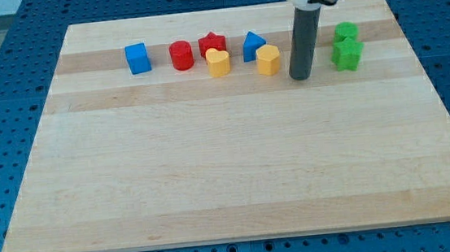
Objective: Push the blue triangle into the red star
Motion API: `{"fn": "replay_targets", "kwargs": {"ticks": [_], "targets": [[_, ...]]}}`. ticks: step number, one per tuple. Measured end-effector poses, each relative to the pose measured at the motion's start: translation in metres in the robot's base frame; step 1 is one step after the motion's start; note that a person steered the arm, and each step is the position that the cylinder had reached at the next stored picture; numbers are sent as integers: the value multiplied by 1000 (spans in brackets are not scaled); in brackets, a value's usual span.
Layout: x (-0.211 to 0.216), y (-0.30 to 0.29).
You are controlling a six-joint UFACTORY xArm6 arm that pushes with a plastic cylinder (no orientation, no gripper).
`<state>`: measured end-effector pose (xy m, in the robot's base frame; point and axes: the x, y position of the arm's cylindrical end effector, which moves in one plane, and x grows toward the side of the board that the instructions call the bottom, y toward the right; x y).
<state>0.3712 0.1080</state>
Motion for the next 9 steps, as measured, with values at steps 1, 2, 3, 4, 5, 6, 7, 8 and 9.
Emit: {"fn": "replay_targets", "kwargs": {"ticks": [1, 2, 3, 4, 5, 6, 7, 8, 9], "targets": [[-11, -24], [-13, -61], [-13, -66], [10, -38], [18, -8], [-18, -8], [-42, -8], [-58, -7], [-63, -25]]}}
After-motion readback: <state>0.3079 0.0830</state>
